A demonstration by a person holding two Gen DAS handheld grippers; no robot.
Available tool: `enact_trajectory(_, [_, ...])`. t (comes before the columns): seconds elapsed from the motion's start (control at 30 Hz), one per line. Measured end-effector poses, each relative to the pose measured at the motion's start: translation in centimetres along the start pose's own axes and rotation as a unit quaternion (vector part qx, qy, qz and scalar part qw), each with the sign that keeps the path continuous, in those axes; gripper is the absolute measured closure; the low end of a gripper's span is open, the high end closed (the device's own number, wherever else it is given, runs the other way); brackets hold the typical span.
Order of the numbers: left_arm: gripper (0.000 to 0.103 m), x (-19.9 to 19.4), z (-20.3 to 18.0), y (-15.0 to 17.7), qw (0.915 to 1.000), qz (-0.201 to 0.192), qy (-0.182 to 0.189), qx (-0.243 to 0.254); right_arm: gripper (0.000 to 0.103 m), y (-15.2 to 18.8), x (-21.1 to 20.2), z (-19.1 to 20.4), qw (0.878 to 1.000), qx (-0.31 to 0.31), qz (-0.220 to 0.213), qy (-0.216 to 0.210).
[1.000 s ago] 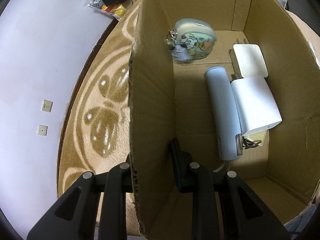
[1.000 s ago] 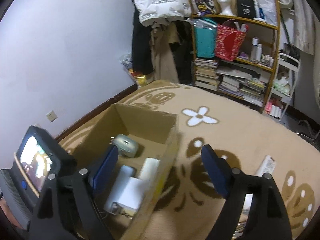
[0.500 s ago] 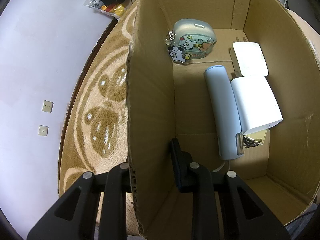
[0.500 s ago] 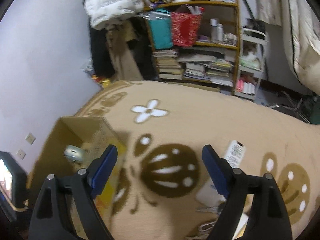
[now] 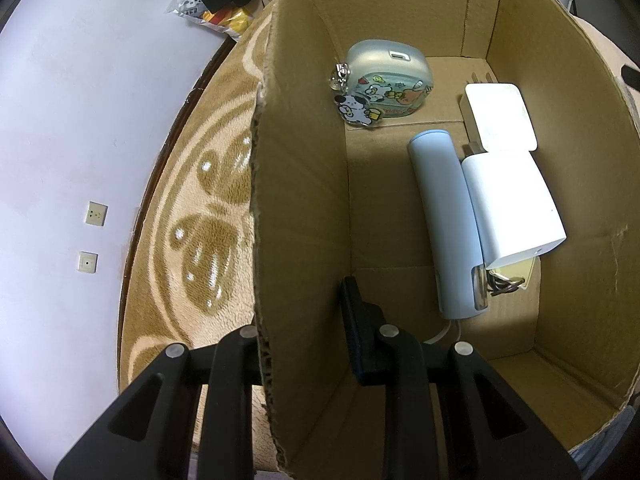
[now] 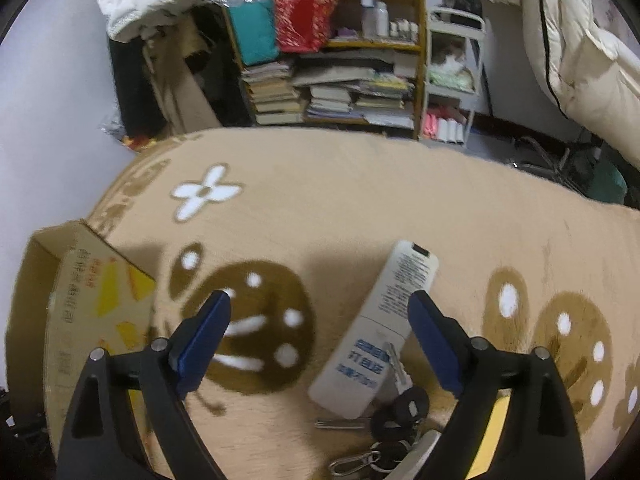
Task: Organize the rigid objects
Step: 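Return the right tool to the pile and grasp the white tube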
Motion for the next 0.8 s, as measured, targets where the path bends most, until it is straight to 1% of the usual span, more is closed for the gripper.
enact_trajectory(0.13, [0.080, 0.0, 0.1, 0.0, 1.0000, 0.001, 0.001, -0.002, 0.008, 0.9, 1.3, -1.2, 1.000, 0.018, 0.024, 0.004])
enact_trajectory(0.27, [0.080, 0.0, 0.2, -0.1, 1.0000, 0.001, 0.002, -0.002, 0.008, 1.7, 2.4, -2.1, 0.999, 0.019, 0.044, 0.014])
enact_trajectory(0.4, [0.080, 0.0, 0.1, -0.1, 1.0000, 0.000, -0.001, 0.001, 0.009, 2.3, 3.1, -2.8, 0.998, 0.021, 0.055, 0.028])
enact_trajectory(0.47, [0.080, 0.1, 0.1, -0.1, 1.0000, 0.000, 0.000, 0.000, 0.016, 2.4, 3.3, -3.0, 0.998, 0.026, 0.059, 0.022])
enact_trajectory(0.5, [0.080, 0.1, 0.1, -0.1, 1.0000, 0.000, 0.000, 0.001, 0.023, 2.5, 3.5, -3.2, 0.997, 0.032, 0.062, 0.017])
enact_trajectory(0.53, [0.080, 0.0, 0.1, -0.1, 1.0000, 0.000, 0.000, 0.001, 0.027, 2.7, 3.7, -3.3, 0.997, 0.039, 0.067, 0.012])
enact_trajectory(0.6, [0.080, 0.1, 0.1, -0.1, 1.0000, 0.000, -0.001, 0.001, 0.028, 3.0, 4.1, -3.6, 0.996, 0.051, 0.073, 0.007])
enact_trajectory(0.73, [0.080, 0.0, 0.0, -0.1, 1.0000, 0.000, -0.002, 0.002, 0.028, 3.1, 4.4, -3.6, 0.996, 0.053, 0.068, 0.006])
enact_trajectory(0.77, [0.080, 0.0, 0.0, -0.1, 1.0000, 0.000, -0.002, 0.002, 0.029, 3.2, 4.4, -3.5, 0.997, 0.048, 0.067, 0.008])
enact_trajectory(0.8, [0.080, 0.0, 0.0, -0.1, 1.0000, 0.001, -0.001, 0.001, 0.032, 3.3, 4.5, -3.3, 0.997, 0.039, 0.066, 0.014])
Point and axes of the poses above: each gripper's, at about its wrist camera, not at the fingertips, and x roughly the way its jaws point, z to its left, y to its underside, the point moved 2 cm from there along x, roughly the way its jaws point, and after that the axes turned 10 degrees about -z, right-handed, at the moved point
